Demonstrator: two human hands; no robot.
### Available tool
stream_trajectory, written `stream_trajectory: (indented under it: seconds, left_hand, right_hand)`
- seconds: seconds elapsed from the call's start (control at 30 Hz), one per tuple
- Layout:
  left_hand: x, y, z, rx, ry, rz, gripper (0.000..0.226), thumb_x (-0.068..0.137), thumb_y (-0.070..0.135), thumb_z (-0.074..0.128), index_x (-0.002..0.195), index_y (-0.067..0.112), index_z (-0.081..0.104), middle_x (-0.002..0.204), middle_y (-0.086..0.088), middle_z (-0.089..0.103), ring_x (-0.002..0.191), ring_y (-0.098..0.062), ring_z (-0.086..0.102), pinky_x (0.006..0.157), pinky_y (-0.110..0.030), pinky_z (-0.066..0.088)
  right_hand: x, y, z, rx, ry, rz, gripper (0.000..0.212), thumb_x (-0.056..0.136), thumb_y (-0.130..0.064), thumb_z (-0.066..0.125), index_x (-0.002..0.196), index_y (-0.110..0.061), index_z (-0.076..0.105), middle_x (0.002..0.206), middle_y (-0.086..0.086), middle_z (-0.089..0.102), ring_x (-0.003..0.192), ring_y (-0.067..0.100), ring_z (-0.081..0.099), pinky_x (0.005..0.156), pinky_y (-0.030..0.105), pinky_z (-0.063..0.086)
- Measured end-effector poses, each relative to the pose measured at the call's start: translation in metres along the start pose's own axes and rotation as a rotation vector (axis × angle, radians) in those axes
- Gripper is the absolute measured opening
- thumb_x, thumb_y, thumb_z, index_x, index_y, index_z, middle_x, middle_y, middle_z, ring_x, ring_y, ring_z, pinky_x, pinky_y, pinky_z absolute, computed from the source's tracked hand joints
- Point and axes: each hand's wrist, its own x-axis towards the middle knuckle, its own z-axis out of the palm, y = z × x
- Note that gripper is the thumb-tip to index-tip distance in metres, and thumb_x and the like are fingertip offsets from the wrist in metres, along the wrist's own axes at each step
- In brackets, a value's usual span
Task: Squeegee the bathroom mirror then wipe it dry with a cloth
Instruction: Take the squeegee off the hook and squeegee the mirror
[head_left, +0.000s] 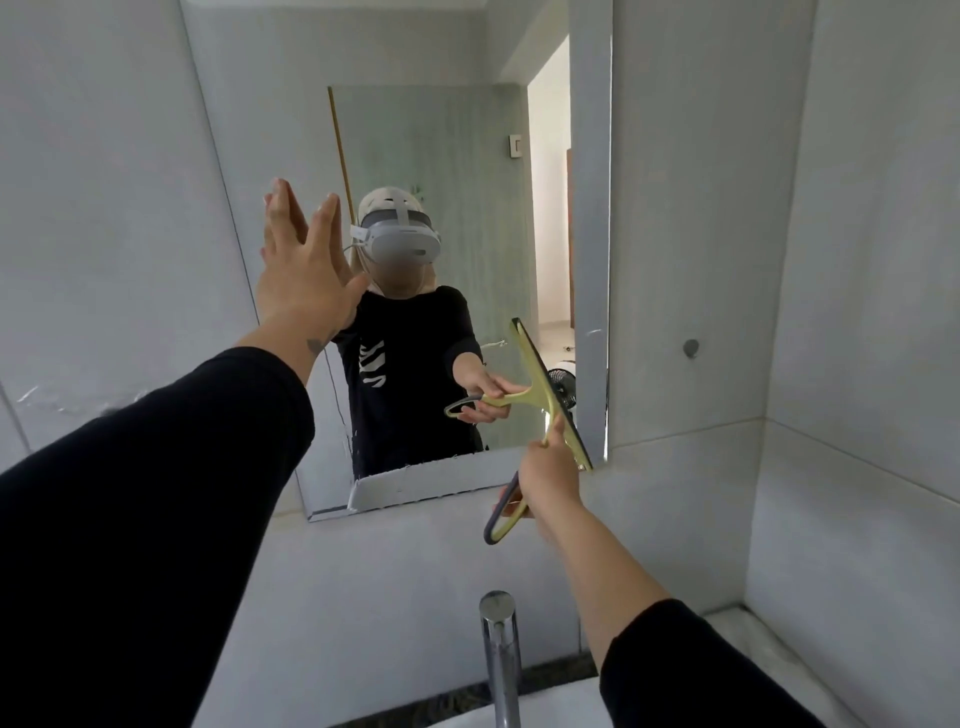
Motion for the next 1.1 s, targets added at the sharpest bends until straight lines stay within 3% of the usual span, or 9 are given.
stream_trajectory:
  seconds: [0.07, 0.17, 0.3, 0.4, 0.7, 0.93, 1.0, 1.1]
  left_hand:
    - [-0.002, -0.004, -0.001, -0.003, 0.012, 0.02, 0.077, 0.083, 0.038, 0.066, 0.144, 0.035, 0.02, 0.159, -0.003, -0.007, 0.146, -0.023, -0.002, 0.106, -0.052, 0.035]
    - [-0.01, -0.019, -0.001, 0.025, 0.022, 0.022, 0.073, 0.084, 0.04, 0.064, 0.144, 0.036, 0.022, 0.159, -0.003, -0.006, 0.146, -0.024, 0.001, 0.108, -0.051, 0.032]
    - [-0.02, -0.039, -0.004, 0.058, 0.007, 0.029, 0.071, 0.085, 0.039, 0.064, 0.143, 0.037, 0.023, 0.159, -0.004, -0.004, 0.144, -0.027, 0.006, 0.109, -0.053, 0.03]
    - [-0.024, -0.049, -0.007, 0.066, -0.007, 0.052, 0.072, 0.084, 0.039, 0.064, 0.142, 0.039, 0.023, 0.159, -0.002, -0.004, 0.142, -0.03, 0.014, 0.104, -0.052, 0.036]
    - [-0.032, -0.047, -0.013, 0.024, -0.063, 0.071, 0.078, 0.084, 0.026, 0.067, 0.146, 0.036, 0.022, 0.159, -0.002, -0.011, 0.146, -0.022, 0.001, 0.096, -0.045, 0.042]
    - [-0.033, -0.048, -0.013, 0.064, -0.062, 0.079, 0.081, 0.085, 0.03, 0.067, 0.148, 0.036, 0.017, 0.159, -0.002, -0.013, 0.146, -0.021, -0.002, 0.097, -0.039, 0.042]
    - [-0.033, -0.048, -0.014, 0.077, -0.067, 0.083, 0.081, 0.085, 0.032, 0.067, 0.148, 0.037, 0.016, 0.159, -0.002, -0.014, 0.146, -0.021, -0.003, 0.098, -0.038, 0.041]
    - [-0.033, -0.048, -0.015, 0.101, -0.065, 0.083, 0.081, 0.085, 0.034, 0.066, 0.148, 0.037, 0.015, 0.159, -0.001, -0.014, 0.146, -0.02, -0.003, 0.1, -0.037, 0.039]
  right_hand:
    - [-0.003, 0.002, 0.009, -0.009, -0.003, 0.001, 0.063, 0.1, -0.013, 0.025, 0.151, -0.039, 0.0, 0.074, 0.001, 0.048, 0.058, 0.022, 0.055, 0.065, 0.042, 0.058]
    - [-0.006, 0.004, 0.018, -0.002, 0.002, -0.002, 0.062, 0.101, -0.014, 0.026, 0.152, -0.038, 0.0, 0.068, -0.001, 0.044, 0.052, 0.017, 0.048, 0.067, 0.041, 0.058]
    - [-0.016, 0.004, 0.034, -0.031, 0.0, -0.04, 0.061, 0.101, -0.014, 0.026, 0.152, -0.034, 0.0, 0.064, 0.0, 0.041, 0.05, 0.014, 0.042, 0.051, 0.032, 0.049]
    - [-0.028, 0.006, 0.051, -0.047, -0.02, -0.065, 0.06, 0.102, -0.015, 0.026, 0.152, -0.035, -0.002, 0.067, 0.003, 0.045, 0.046, 0.012, 0.042, 0.046, 0.027, 0.046]
    - [-0.053, 0.02, 0.093, -0.19, -0.068, -0.186, 0.058, 0.103, -0.017, 0.025, 0.152, -0.03, -0.003, 0.066, 0.004, 0.039, 0.042, 0.009, 0.041, 0.027, 0.011, 0.029]
    - [-0.062, 0.024, 0.109, -0.293, -0.095, -0.251, 0.058, 0.103, -0.02, 0.024, 0.153, -0.03, -0.002, 0.063, 0.004, 0.044, 0.047, 0.012, 0.049, 0.033, 0.016, 0.038]
    - [-0.066, 0.025, 0.12, -0.34, -0.093, -0.287, 0.059, 0.103, -0.021, 0.026, 0.153, -0.03, -0.002, 0.064, 0.002, 0.045, 0.051, 0.012, 0.05, 0.043, 0.022, 0.047]
    - [-0.075, 0.03, 0.139, -0.398, -0.126, -0.288, 0.06, 0.101, -0.026, 0.028, 0.15, -0.038, -0.004, 0.078, 0.007, 0.055, 0.069, 0.025, 0.064, 0.063, 0.041, 0.059]
